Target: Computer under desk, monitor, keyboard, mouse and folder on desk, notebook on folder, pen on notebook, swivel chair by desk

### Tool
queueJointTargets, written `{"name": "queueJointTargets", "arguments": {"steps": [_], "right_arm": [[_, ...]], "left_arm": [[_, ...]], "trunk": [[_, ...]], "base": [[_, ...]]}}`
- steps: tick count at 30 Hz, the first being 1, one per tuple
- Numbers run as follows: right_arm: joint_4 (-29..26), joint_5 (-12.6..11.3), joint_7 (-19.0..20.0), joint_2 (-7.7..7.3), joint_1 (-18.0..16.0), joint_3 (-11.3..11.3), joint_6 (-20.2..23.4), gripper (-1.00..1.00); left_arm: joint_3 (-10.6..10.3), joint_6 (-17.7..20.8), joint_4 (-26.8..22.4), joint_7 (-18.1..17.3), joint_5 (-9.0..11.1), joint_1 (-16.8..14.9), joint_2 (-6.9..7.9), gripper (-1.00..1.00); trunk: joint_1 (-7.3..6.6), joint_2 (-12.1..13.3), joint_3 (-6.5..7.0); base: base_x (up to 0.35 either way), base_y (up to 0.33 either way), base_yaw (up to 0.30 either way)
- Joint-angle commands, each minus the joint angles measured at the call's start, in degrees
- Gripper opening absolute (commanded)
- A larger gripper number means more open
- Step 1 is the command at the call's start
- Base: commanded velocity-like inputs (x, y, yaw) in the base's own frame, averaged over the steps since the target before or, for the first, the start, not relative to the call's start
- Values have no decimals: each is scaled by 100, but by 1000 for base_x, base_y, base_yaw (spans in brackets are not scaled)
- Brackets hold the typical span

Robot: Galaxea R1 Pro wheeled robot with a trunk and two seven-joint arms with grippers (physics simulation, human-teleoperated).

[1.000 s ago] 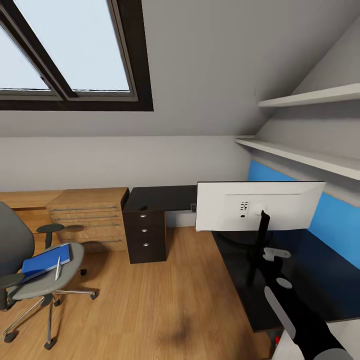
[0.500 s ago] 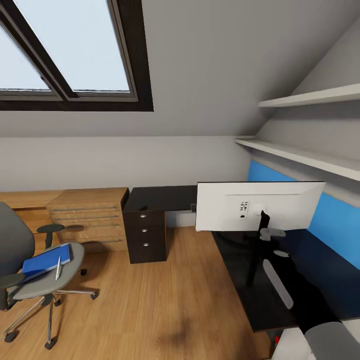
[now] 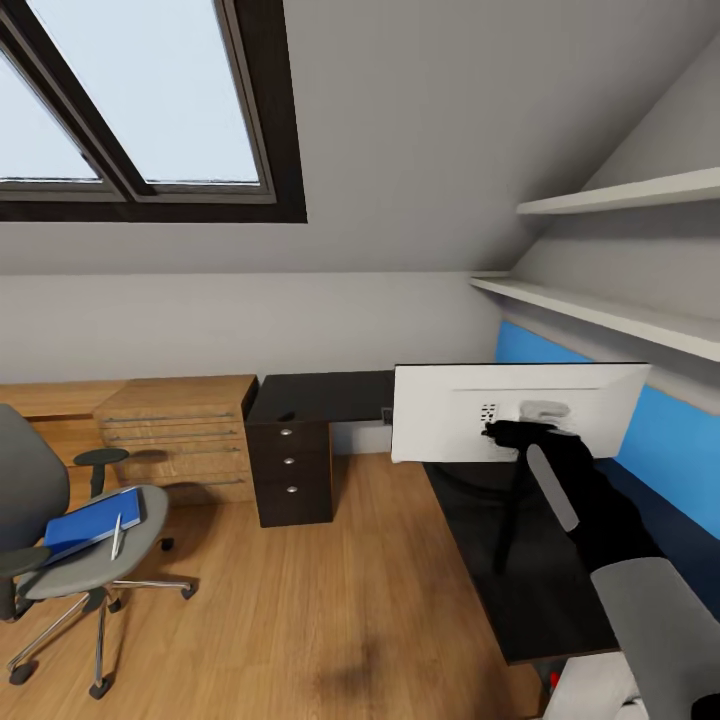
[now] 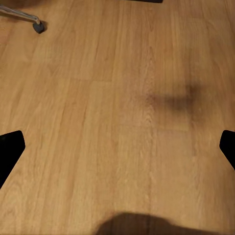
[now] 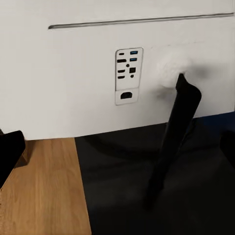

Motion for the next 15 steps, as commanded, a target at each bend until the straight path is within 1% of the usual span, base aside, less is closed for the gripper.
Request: {"name": "queueJointTargets", "arguments": {"steps": [1, 9, 12, 15], "right_arm": [[22, -64, -56, 2, -108, 19, 73, 100], [114, -70, -60, 82, -769, 17, 316, 100], [92, -76, -61, 94, -924, 15, 351, 100], [-93, -80, -62, 100, -1022, 4, 366, 100]], "left_arm": [[9, -15, 4, -7, 14, -1, -2, 100], [6, -10, 5, -8, 13, -1, -5, 100], [2, -10, 5, -8, 13, -1, -7, 100], [-1, -10, 5, -8, 13, -1, -11, 100]], "trunk": [[2, -4, -3], [2, -4, -3], [2, -4, -3], [2, -4, -3]], "base": [[0, 0, 0], [0, 0, 0], [0, 0, 0], [0, 0, 0]]}}
